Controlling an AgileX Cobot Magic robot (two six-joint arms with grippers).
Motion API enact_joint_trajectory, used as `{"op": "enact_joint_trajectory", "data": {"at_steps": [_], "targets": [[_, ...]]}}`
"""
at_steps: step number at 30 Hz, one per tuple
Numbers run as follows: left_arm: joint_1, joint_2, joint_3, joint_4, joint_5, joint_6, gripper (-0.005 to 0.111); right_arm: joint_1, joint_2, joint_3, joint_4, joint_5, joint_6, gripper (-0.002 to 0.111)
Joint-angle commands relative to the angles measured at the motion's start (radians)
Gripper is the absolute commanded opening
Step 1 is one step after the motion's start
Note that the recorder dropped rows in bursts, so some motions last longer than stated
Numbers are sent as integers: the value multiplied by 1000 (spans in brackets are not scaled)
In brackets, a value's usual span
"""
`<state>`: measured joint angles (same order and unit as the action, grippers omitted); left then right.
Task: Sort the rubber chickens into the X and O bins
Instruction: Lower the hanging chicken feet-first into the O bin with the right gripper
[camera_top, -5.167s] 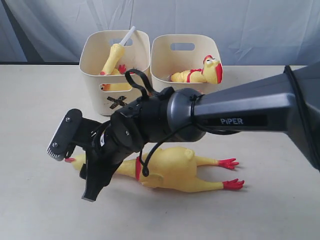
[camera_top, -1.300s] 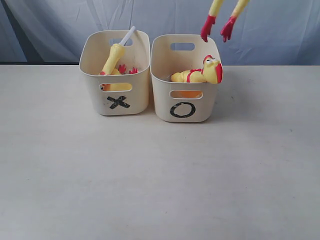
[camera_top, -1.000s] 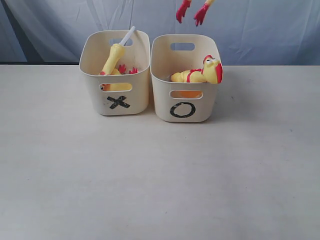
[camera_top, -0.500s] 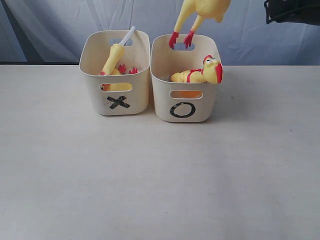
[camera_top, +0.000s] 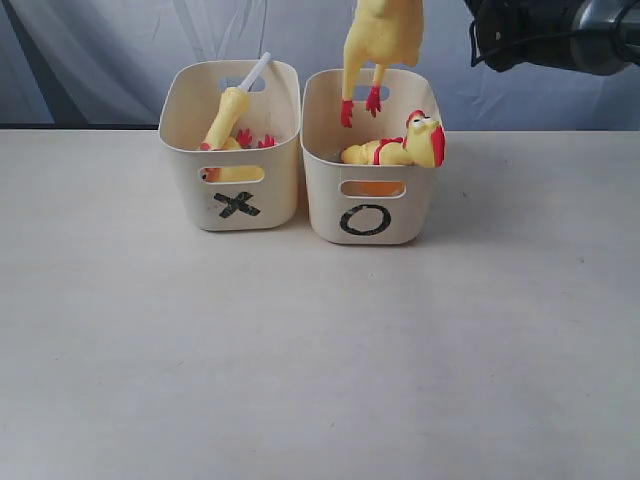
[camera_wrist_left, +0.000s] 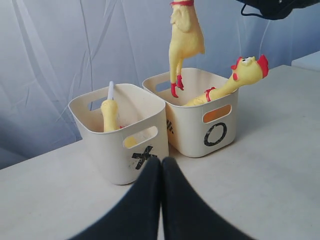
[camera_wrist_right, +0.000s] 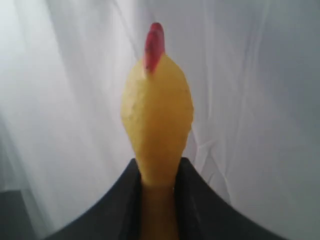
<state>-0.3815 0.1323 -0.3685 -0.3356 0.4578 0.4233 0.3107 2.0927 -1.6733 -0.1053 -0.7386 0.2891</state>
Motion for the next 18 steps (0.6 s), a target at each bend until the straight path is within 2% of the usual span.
{"op": "enact_joint_trajectory", "data": {"at_steps": [1, 4, 12, 18], "targets": [[-1, -6, -6, 0, 1, -4, 0, -1, 39, -61, -204, -28, -8, -1], [-1, -6, -6, 0, 1, -4, 0, -1, 68, -90, -302, -24, -8, -1], [-1, -6, -6, -1, 1, -4, 0, 4, 87, -98, -318, 34, -27, -1], [-1, -17, -6, -4, 4, -4, 0, 4, 102, -98, -405, 7, -88, -1]]}}
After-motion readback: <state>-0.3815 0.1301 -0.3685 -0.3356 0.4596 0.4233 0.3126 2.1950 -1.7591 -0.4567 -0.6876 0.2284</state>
